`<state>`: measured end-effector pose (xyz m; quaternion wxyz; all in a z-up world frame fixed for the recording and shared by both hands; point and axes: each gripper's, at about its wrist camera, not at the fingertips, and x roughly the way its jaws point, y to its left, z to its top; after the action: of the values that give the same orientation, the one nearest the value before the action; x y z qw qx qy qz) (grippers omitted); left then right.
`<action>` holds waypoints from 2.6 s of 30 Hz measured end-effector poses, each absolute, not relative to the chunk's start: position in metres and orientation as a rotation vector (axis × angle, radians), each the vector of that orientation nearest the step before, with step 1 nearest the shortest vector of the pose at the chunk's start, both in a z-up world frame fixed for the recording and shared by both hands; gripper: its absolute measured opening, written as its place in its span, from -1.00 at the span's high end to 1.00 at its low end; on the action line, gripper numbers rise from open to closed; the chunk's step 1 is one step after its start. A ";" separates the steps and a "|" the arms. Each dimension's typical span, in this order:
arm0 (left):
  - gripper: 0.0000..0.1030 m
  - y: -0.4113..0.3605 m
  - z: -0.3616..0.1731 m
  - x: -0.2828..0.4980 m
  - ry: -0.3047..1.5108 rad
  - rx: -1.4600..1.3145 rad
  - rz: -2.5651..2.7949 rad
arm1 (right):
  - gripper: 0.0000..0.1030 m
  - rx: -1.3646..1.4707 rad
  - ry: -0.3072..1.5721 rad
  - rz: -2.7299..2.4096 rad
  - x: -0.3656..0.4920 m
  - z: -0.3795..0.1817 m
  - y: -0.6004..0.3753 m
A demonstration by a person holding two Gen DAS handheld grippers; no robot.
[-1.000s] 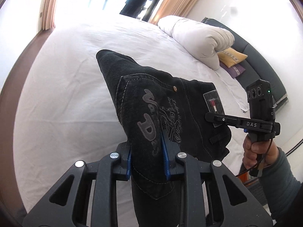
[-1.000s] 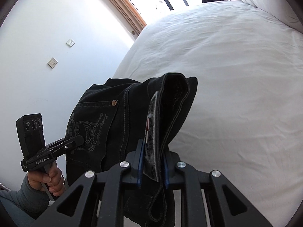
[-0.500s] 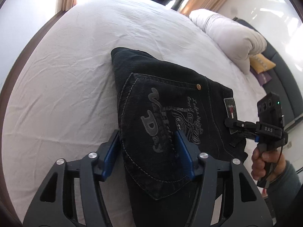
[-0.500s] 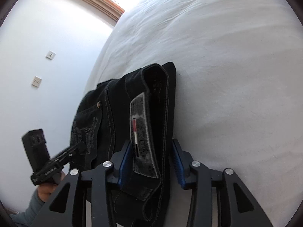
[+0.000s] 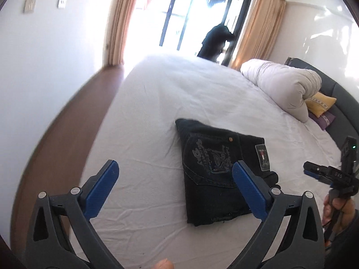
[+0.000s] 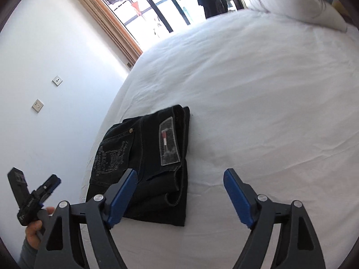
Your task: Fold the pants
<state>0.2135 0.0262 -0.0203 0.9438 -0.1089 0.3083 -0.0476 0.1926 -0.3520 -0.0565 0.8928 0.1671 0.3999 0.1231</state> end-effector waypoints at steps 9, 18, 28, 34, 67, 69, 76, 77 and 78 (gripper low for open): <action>-1.00 -0.007 0.117 0.085 0.095 0.107 0.165 | -1.00 0.230 0.272 0.157 0.084 0.090 -0.323; -1.00 -0.018 0.190 0.032 0.096 0.104 0.049 | -1.00 0.103 -0.037 0.114 0.005 0.185 -0.308; -1.00 -0.017 0.156 0.058 0.380 -0.045 0.065 | -1.00 0.062 0.200 0.113 0.015 0.185 -0.289; -1.00 -0.037 0.077 0.095 0.647 -0.061 0.028 | -1.00 0.155 0.448 0.077 0.035 0.131 -0.287; -1.00 -0.039 0.007 0.137 0.909 -0.077 0.023 | -1.00 0.105 0.763 -0.001 0.052 0.051 -0.264; -1.00 -0.039 0.006 0.137 0.912 -0.077 0.022 | -1.00 0.103 0.765 -0.001 0.052 0.050 -0.263; -1.00 -0.042 0.000 0.138 0.926 -0.076 0.027 | -1.00 0.099 0.778 0.004 0.053 0.046 -0.265; -1.00 -0.042 -0.001 0.138 0.928 -0.076 0.027 | -1.00 0.098 0.778 0.004 0.053 0.046 -0.265; -1.00 -0.043 -0.001 0.138 0.928 -0.077 0.029 | -1.00 0.098 0.779 0.004 0.053 0.046 -0.265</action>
<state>0.1377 -0.0425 -0.0012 0.8934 -0.0371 0.4475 0.0138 0.0533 -0.2646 0.0458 0.9239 0.0477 0.3797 0.0022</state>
